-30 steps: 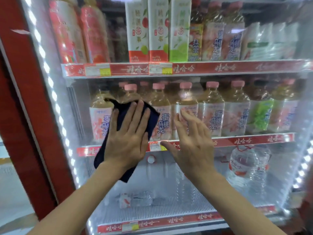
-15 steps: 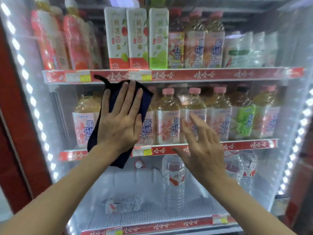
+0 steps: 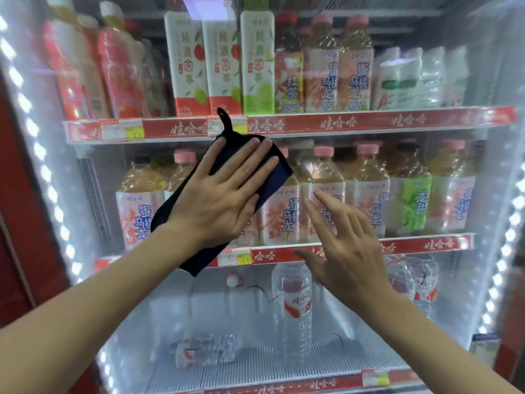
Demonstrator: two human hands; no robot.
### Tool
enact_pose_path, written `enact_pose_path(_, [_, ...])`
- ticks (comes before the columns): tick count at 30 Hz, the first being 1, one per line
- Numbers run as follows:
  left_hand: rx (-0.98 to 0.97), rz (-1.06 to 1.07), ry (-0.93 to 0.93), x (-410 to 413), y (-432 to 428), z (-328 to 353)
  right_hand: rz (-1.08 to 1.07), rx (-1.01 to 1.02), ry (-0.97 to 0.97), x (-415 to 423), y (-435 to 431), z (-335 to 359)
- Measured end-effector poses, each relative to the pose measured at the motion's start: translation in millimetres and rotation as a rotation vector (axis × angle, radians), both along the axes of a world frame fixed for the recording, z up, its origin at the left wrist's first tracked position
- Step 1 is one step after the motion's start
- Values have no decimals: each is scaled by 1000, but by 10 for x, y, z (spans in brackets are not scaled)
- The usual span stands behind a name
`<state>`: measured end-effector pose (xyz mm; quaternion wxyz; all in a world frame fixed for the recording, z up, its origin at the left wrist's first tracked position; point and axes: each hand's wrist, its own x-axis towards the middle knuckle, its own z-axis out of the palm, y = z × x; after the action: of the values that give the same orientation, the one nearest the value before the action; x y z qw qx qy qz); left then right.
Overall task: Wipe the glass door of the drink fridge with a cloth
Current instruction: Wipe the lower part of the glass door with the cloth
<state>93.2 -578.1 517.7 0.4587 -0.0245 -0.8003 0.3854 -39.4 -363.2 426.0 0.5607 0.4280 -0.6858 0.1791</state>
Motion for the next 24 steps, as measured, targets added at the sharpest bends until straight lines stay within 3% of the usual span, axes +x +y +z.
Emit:
enact_pose_path(12, [77,3,230,-181,147,-455,78,-102,-37,25,-45,-107])
enact_pose_path(16, [-3,27,51,-186,247,-1061,114,-121,-73,27,-20,-101])
enact_pose_path(19, [-136,10,-74,-136,147,-715,113,-136,-76,5,113,-116])
enact_pose_path(24, [68,38,188,-297,283,143,10,-132,-115,-164,260,-176])
